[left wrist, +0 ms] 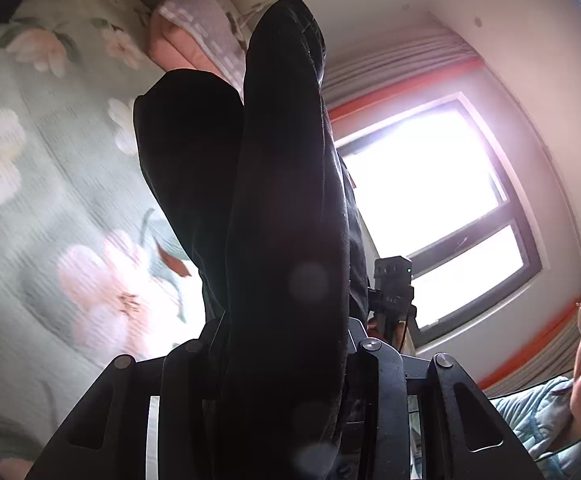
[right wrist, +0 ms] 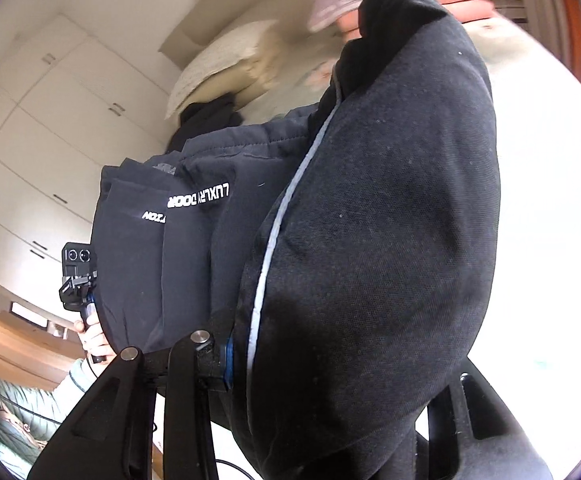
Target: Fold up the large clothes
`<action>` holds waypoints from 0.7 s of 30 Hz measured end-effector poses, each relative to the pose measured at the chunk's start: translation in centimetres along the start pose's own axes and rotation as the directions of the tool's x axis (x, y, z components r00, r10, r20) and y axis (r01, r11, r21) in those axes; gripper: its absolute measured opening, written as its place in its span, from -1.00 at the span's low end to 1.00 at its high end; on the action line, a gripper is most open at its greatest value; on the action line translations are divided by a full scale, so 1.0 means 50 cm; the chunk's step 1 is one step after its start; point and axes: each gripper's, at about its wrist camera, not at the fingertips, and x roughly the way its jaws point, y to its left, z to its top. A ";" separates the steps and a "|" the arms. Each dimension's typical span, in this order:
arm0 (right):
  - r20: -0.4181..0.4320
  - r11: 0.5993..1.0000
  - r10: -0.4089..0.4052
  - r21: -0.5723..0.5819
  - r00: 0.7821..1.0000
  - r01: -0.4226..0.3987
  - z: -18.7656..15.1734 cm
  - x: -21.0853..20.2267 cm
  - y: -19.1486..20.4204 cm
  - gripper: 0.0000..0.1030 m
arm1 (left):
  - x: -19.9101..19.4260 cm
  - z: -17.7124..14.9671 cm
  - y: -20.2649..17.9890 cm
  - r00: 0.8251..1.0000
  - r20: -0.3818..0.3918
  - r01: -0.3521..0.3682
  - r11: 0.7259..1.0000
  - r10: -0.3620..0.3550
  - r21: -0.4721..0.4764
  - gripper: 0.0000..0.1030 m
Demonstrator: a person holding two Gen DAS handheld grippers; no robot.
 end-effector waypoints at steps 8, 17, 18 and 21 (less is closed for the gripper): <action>-0.086 0.998 -0.040 0.042 0.995 0.043 0.025 -0.045 -0.192 -0.16 | 0.203 -0.121 0.015 0.999 0.006 -0.034 0.992 0.034 -0.119 -0.24; -0.201 0.984 -0.051 0.155 0.978 0.083 0.003 0.070 -0.449 -0.04 | 0.244 -0.271 0.259 0.981 0.023 -0.159 0.869 0.192 -0.469 -0.11; -0.197 0.974 -0.010 0.218 0.980 0.054 -0.003 0.071 -0.488 0.10 | 0.221 -0.297 0.299 0.982 0.051 -0.124 0.833 0.179 -0.540 -0.11; -0.187 0.958 0.033 0.286 0.982 0.022 -0.018 0.056 -0.550 0.19 | 0.173 -0.320 0.305 0.976 0.101 -0.106 0.825 0.194 -0.555 -0.05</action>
